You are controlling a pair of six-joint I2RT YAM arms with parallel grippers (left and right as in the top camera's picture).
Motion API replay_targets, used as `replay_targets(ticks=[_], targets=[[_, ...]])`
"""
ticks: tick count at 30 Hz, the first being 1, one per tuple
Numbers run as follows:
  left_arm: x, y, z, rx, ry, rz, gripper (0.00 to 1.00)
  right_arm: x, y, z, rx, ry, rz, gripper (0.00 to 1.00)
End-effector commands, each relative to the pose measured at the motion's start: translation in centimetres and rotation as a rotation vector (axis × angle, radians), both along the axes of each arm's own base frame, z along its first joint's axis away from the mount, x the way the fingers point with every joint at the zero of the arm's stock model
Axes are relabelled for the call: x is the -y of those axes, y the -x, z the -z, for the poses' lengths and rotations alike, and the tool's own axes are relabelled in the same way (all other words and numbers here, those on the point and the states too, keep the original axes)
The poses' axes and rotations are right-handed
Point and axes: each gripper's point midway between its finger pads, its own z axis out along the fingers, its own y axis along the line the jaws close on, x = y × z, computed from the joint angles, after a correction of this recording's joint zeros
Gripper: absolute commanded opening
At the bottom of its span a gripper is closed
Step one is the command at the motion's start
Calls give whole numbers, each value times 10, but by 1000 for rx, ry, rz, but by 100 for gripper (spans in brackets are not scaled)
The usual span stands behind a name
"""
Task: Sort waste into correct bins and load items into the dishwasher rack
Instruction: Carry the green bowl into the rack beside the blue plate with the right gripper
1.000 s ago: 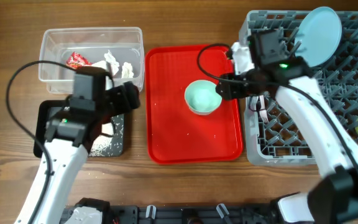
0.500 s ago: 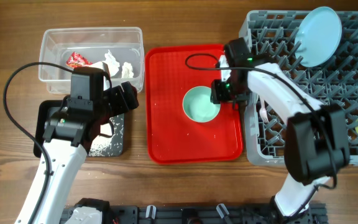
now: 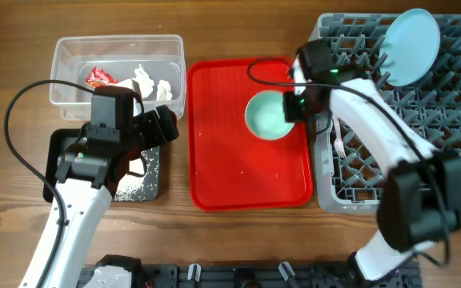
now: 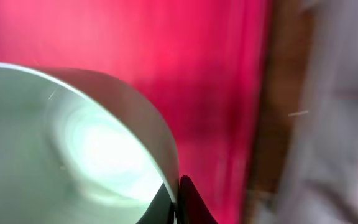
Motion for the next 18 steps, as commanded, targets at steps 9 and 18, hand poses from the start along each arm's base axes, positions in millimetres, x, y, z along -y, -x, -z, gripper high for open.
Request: replay_targets(ticks=[9, 18], targets=[[-2, -1, -3, 8, 4, -11, 91, 151, -46, -206, 684, 684, 326, 4], [-2, -1, -3, 8, 3, -11, 92, 197, -74, -213, 604, 1200, 331, 4]])
